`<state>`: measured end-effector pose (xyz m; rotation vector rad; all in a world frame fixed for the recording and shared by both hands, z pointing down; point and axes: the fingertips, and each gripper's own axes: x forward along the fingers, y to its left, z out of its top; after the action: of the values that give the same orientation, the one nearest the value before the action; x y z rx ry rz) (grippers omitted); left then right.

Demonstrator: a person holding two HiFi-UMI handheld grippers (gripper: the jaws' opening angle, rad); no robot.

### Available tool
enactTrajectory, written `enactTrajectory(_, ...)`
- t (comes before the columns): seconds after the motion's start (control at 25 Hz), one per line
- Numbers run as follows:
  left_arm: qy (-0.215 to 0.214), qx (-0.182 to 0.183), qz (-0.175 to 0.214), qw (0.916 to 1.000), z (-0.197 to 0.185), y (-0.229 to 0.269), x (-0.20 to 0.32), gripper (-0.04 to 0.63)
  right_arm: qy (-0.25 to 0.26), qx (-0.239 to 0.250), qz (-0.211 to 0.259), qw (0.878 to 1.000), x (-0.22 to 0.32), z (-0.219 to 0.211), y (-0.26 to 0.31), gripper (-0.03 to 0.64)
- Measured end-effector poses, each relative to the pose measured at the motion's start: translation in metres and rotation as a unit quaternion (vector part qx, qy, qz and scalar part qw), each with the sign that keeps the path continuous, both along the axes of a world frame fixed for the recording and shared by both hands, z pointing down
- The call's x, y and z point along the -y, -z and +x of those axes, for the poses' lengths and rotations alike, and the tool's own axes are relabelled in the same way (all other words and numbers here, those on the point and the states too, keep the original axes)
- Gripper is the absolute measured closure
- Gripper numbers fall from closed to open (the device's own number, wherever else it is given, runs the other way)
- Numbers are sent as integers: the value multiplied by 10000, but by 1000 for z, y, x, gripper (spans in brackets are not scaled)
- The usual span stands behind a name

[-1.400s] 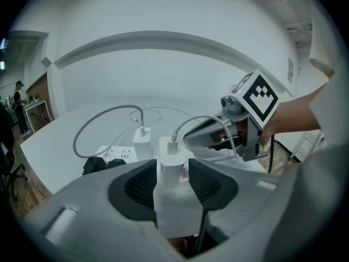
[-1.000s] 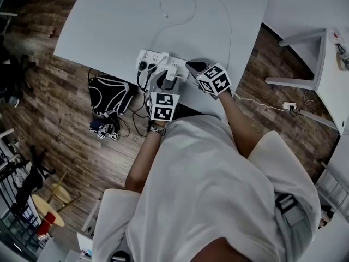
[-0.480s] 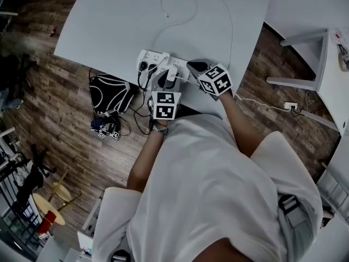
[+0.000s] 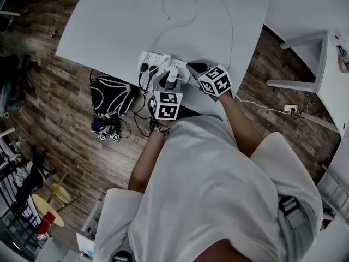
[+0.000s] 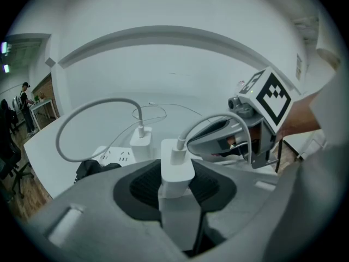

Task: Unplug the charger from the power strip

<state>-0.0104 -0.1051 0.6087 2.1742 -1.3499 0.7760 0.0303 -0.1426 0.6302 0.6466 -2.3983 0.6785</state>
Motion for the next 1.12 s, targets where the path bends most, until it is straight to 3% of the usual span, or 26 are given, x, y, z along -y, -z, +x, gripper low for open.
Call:
enactTrajectory(0.2, 95, -98, -103, 9999, -1, -1, 0, 449, 16, -13, 1, 10000, 0, 1, 0, 615)
enactTrajectory(0.48, 261, -623, -240, 9974, -3, 0, -1, 446, 15, 53, -78, 10000, -1, 1, -1, 615)
enactTrajectory(0.8, 85, 85, -95, 9999, 1, 0, -1, 449, 5, 71, -85, 9999, -1, 2, 0, 615)
enactTrajectory(1.12, 212, -238, -179, 9993, -2, 0, 0, 449, 39, 97, -80, 9999, 1, 2, 0, 615)
